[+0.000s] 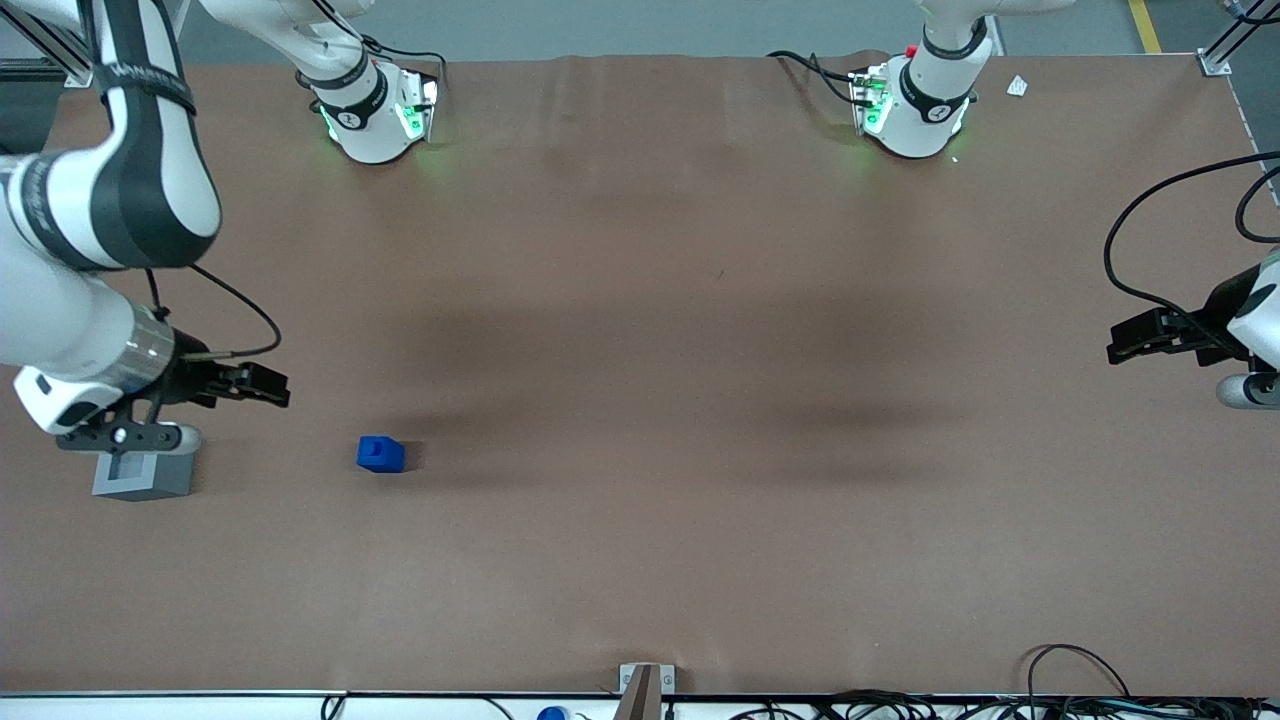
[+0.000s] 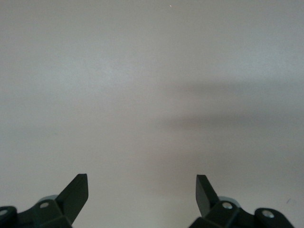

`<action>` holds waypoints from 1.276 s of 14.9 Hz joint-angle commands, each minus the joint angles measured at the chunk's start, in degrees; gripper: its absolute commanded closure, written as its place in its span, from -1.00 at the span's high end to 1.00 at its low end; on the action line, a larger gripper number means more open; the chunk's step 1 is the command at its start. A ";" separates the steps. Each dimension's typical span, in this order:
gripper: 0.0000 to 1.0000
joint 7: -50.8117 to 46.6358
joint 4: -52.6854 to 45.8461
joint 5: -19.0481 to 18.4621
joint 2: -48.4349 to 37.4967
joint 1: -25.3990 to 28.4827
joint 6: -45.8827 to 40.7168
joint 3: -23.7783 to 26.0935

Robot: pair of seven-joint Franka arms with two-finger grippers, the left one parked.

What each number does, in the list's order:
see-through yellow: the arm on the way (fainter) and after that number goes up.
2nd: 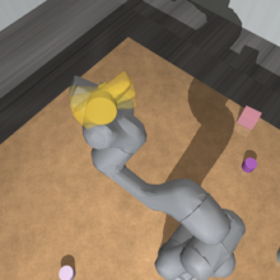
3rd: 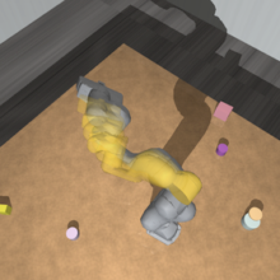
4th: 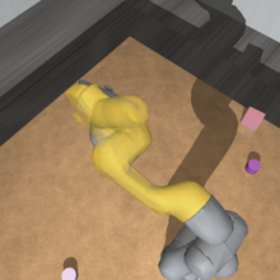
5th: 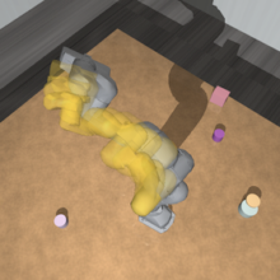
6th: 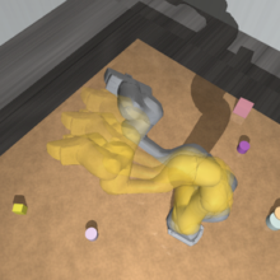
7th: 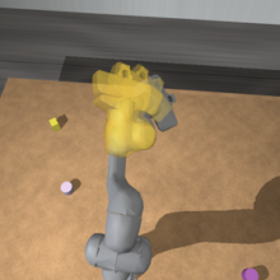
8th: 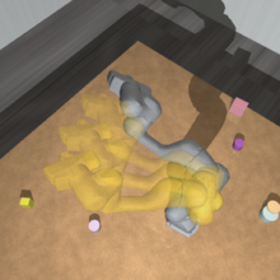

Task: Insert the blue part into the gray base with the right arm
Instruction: 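Move the open right gripper down over the blue block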

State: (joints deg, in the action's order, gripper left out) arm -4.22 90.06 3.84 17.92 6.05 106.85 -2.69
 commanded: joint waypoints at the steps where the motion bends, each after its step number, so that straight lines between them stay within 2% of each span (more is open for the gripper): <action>1: 1.00 -2.81 0.38 0.73 2.37 0.27 2.47 -0.04; 8: 1.00 -6.95 3.89 0.64 9.41 3.88 14.51 -0.12; 19: 1.00 -6.77 4.43 -0.15 17.41 4.58 20.94 -0.12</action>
State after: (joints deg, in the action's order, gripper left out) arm -10.58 94.01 4.11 34.50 10.26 126.71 -2.73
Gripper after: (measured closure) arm 0.000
